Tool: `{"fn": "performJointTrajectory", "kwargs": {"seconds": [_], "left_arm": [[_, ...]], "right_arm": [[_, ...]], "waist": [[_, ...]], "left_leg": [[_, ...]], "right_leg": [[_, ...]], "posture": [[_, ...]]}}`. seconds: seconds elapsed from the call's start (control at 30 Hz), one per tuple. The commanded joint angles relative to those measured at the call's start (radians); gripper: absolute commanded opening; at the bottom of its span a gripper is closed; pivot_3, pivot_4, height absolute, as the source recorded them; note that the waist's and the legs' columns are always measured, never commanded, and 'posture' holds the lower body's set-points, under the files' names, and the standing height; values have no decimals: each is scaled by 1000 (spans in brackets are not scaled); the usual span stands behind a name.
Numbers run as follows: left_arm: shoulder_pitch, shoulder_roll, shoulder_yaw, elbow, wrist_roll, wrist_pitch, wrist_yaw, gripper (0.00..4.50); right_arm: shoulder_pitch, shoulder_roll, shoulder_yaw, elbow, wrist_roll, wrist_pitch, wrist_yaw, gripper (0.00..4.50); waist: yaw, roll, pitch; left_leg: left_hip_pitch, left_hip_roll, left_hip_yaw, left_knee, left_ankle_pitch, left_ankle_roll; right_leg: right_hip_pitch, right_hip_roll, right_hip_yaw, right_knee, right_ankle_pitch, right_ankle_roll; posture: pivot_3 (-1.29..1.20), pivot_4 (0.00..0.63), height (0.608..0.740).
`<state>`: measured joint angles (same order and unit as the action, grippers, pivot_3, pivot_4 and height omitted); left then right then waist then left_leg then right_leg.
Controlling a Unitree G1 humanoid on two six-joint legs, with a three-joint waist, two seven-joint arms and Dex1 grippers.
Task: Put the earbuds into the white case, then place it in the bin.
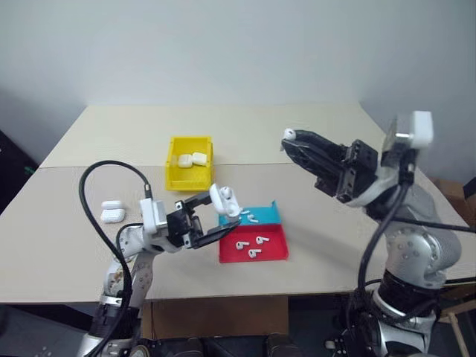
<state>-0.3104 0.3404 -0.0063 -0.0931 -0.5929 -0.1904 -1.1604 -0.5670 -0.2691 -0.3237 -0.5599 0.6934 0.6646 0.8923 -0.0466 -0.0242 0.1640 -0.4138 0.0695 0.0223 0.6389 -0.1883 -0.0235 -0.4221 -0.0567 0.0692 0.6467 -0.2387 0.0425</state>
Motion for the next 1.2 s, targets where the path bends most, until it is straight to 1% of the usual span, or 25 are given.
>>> {"fn": "performJointTrajectory", "kwargs": {"seconds": [0.03,0.2,0.3,0.4,0.53,0.7,1.03,1.2], "left_arm": [[-34,-11,-24,-44,-10,29,10,2743],[-69,-37,-34,-32,-36,38,-21,2743],[-81,-40,-36,-29,-40,51,-36,2743],[-84,-43,-39,-14,-40,41,-66,2743],[-94,-57,-40,14,-27,17,-93,2743],[-108,-63,-46,53,11,-10,-104,2743],[-141,-112,-57,110,41,-38,-100,2743],[-140,-110,-53,109,37,-34,-105,2743]], "right_arm": [[36,-23,34,-78,55,-24,-47,830],[106,-91,101,-97,52,-58,-40,830],[116,-130,124,-89,68,-58,-36,830],[120,-159,143,-90,91,-41,-43,830],[144,-196,164,-88,112,-39,-43,830],[147,-213,169,-89,170,-25,-55,830],[157,-231,229,-68,146,-53,-64,830],[164,-240,227,-66,152,-60,-64,830]], "waist": [[2,0,0],[4,0,0],[1,0,0],[2,0,0],[4,0,0],[5,0,0],[5,-1,0],[6,-1,0]], "left_leg": [[0,0,0,0,0,0],[-1,0,0,0,0,0],[-1,0,0,0,0,0],[0,0,0,0,0,0],[-1,0,-1,0,0,0],[-1,0,-1,0,0,0],[-1,0,-1,0,0,0],[-1,0,-1,0,0,0]], "right_leg": [[0,0,0,0,0,0],[0,0,0,-1,0,0],[0,0,0,-1,0,1],[0,0,0,-1,-2,4],[0,0,0,-1,-3,4],[0,0,0,-2,-3,4],[0,0,0,-2,-3,5],[0,0,0,-2,-3,5]], "posture": [[0,150,740],[0,150,740],[0,150,740],[0,150,740],[0,150,740],[0,150,740],[0,150,740],[0,150,740]]}}
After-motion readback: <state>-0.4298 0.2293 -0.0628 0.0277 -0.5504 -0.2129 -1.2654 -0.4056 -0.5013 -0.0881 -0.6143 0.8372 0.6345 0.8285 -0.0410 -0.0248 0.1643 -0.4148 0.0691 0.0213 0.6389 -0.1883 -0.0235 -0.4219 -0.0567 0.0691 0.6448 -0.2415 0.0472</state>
